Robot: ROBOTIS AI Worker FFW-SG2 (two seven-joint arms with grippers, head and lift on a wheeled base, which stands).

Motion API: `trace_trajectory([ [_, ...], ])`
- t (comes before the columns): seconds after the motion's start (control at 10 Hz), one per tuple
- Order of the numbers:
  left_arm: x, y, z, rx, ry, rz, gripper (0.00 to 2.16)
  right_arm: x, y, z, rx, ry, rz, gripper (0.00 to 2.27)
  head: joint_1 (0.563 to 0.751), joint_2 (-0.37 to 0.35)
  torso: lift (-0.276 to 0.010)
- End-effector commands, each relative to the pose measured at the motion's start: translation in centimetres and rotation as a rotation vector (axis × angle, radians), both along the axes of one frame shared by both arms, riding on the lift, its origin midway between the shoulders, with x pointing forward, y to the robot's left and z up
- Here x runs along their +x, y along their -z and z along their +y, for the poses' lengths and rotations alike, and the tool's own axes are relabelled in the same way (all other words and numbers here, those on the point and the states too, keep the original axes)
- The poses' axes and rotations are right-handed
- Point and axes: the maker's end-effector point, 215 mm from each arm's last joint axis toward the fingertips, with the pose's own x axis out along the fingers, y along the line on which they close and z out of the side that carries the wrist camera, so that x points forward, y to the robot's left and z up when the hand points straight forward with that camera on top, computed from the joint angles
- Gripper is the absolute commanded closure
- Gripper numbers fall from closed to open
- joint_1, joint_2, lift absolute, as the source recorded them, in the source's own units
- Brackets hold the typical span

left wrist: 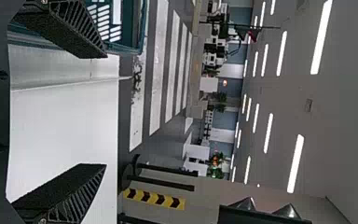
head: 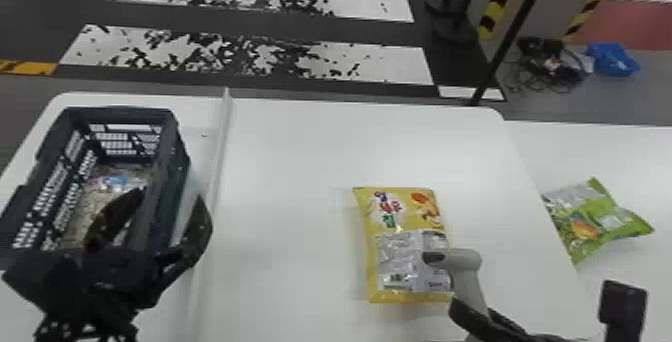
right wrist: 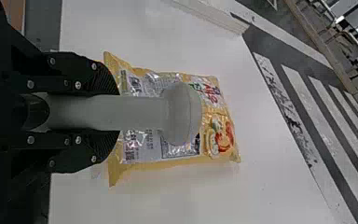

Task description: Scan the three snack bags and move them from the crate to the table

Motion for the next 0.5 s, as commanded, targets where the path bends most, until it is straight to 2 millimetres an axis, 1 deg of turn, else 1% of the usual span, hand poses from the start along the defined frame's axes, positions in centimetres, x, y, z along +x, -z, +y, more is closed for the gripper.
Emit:
trace_trajectory([
  [0.0,0.0,0.0,-0.1,-0.003,-0.002,0.0,0.03,-1.8,0.3,1.3,0.04,-0.022,0.046,2.13,0.695,-0.083,-0.062],
  [0.2,0.0,0.1,-0.3,-0.009,-0.002,0.003,0.03,-2.3,-0.2,3.7,0.072,-0.057,0.048,2.14,0.695,-0.049,-0.062],
  [0.3,-0.1,0.2,-0.3,-0.008,-0.002,0.005,0.03,-2.5,-0.8,5.0,0.072,-0.076,0.041,2.19,0.695,-0.029,-0.062],
  [0.4,0.0,0.2,-0.1,-0.007,-0.005,0.004,0.03,-2.5,-1.3,6.1,0.053,-0.098,0.03,2.19,0.695,-0.007,-0.062],
])
